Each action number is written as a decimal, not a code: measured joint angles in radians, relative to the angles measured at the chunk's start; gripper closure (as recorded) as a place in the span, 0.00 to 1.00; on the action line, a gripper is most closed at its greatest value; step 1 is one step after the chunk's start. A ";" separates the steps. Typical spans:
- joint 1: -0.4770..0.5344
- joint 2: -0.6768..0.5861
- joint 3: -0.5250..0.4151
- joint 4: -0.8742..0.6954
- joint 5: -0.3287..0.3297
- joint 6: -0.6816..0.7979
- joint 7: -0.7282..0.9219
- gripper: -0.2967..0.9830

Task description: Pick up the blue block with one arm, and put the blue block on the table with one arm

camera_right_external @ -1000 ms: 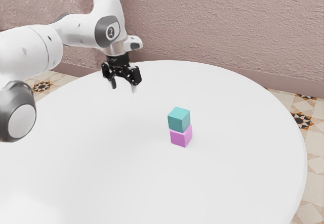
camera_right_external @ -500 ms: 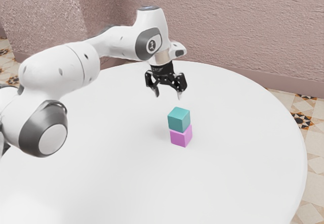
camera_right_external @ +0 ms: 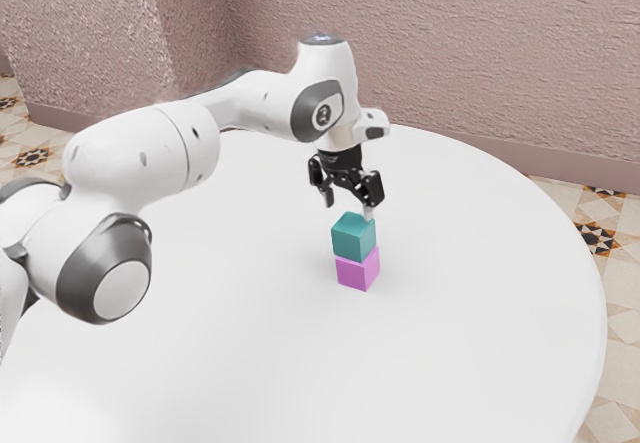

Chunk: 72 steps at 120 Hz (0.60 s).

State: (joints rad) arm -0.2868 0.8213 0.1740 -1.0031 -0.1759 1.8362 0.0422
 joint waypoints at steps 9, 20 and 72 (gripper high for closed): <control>0.001 0.022 -0.001 0.013 -0.001 0.005 0.018 0.23; 0.001 0.034 0.001 0.021 -0.003 0.010 0.037 0.23; 0.001 0.070 0.003 0.022 -0.005 0.077 0.077 0.23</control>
State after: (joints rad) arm -0.2853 0.8912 0.1770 -0.9815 -0.1808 1.9131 0.1188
